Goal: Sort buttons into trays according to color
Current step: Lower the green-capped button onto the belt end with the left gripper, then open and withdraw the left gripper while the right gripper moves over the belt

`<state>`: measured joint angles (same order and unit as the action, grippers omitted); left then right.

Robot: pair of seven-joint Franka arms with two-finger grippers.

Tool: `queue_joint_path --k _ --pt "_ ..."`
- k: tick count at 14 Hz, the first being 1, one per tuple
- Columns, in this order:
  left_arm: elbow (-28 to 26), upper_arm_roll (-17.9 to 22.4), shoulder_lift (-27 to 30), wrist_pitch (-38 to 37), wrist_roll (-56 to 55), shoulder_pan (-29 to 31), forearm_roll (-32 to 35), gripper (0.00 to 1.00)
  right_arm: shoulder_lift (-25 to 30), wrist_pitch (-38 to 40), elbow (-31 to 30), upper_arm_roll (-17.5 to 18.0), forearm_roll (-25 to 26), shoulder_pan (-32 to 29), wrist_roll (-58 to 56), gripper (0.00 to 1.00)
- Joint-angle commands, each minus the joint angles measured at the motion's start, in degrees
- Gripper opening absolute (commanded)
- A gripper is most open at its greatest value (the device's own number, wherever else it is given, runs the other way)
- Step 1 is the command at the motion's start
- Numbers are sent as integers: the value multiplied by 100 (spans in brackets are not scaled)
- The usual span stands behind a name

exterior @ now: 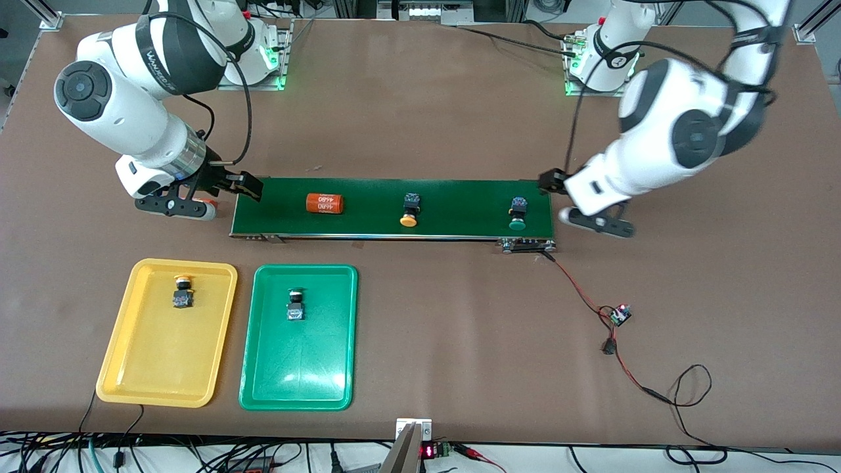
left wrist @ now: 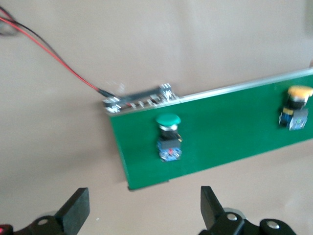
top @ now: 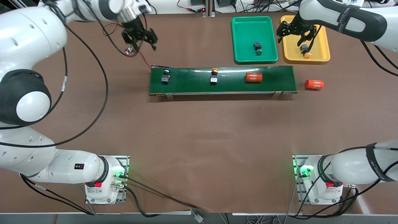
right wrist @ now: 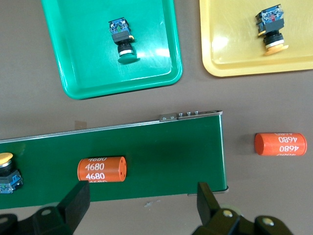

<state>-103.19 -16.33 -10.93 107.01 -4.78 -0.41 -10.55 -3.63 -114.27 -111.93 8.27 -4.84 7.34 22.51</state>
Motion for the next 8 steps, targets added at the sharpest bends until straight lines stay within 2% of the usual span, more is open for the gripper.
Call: queue_joint_path --k 1,2,3,5,6,8 --pt "571 77 -85 -260 56 374 -70 100 126 -192 -206 69 -123 -31 87 97" --pt "694 182 -76 -286 47 393 -44 100 100 -306 -267 69 -123 39 95 97" --pt "791 287 -50 -425 47 384 253 100 91 -463 -373 69 -123 65 95 97" --pt "1360 315 -5 -1056 30 393 1122 100 108 -911 -671 69 -132 118 209 97" --pt "1702 332 -40 -1538 12 462 1187 100 143 -1148 -838 69 -140 179 288 97" --pt "2012 324 -41 -1832 -14 699 1170 100 240 -1317 -1067 69 -342 189 298 97"
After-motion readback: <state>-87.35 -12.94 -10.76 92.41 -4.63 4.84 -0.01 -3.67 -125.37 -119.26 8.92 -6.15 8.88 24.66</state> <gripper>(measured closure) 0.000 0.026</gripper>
